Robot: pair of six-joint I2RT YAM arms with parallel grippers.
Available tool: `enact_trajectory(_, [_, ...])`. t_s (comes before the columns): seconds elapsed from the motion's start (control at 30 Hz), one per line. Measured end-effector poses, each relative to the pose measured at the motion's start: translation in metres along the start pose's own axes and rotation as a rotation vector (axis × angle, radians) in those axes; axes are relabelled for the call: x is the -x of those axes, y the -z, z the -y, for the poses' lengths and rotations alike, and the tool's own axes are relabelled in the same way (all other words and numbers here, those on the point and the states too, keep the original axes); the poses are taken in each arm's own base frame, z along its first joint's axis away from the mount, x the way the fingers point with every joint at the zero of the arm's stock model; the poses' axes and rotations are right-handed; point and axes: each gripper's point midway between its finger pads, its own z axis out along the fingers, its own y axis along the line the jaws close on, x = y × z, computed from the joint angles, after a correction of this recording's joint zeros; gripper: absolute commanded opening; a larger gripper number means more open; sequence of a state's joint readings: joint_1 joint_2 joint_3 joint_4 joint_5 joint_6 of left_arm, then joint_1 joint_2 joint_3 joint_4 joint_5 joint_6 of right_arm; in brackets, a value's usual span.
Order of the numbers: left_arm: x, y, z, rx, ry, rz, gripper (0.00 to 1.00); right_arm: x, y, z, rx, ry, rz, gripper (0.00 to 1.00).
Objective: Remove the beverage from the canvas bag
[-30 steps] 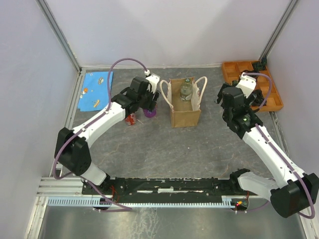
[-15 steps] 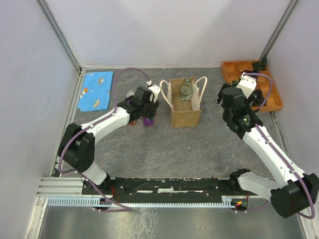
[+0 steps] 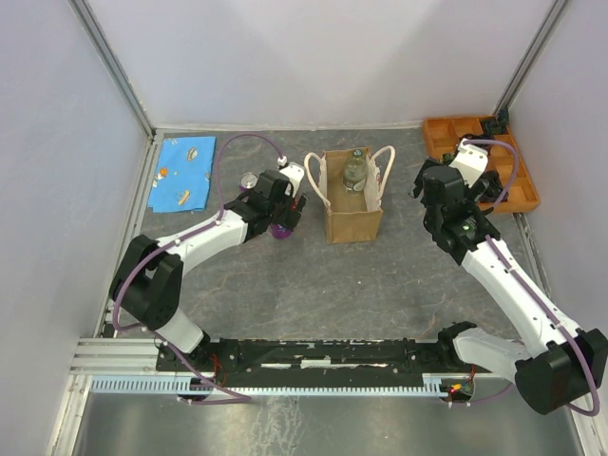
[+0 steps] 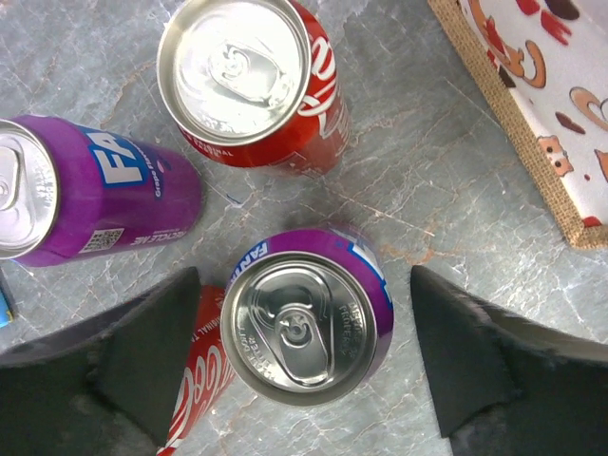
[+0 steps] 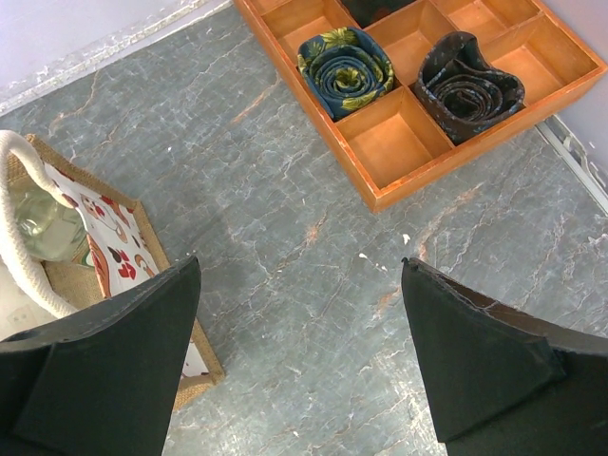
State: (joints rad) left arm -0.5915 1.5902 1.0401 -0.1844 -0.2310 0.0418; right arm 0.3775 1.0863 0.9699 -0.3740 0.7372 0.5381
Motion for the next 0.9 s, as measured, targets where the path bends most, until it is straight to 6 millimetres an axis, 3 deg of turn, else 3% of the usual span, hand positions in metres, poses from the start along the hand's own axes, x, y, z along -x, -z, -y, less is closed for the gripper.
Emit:
enact_trajectory(0.27, [0.009,0.003,-0.003,0.015,0.007,0.021,0.99,-0.004,-0.003,-0.002,-0.001,0.002,-0.011,0.94])
enact_trajectory(0.37, [0.031,0.014,-0.007,0.017,0.017,0.062,1.0,-0.004,-0.003,-0.002,-0.002,0.003,-0.012,0.94])
enact_trajectory(0.47, [0.075,0.04,-0.016,0.028,0.042,0.164,1.0,-0.004,-0.003,-0.002,-0.003,0.005,-0.011,0.94])
enact_trajectory(0.67, [0.2,0.133,-0.046,0.058,0.129,0.506,0.99,-0.003,-0.003,0.0,-0.009,0.014,-0.006,0.94])
enact_trajectory(0.77, [0.246,0.17,-0.052,0.035,0.154,0.644,0.97,-0.001,-0.003,0.0,-0.011,0.018,-0.002,0.95])
enact_trajectory(0.83, [0.266,0.179,-0.047,-0.006,0.149,0.69,0.94,0.0,-0.002,0.0,-0.011,0.018,0.0,0.95])
enact_trajectory(0.9, [0.292,0.177,-0.034,-0.077,0.13,0.734,0.87,0.002,-0.002,0.001,-0.015,0.018,0.005,0.95])
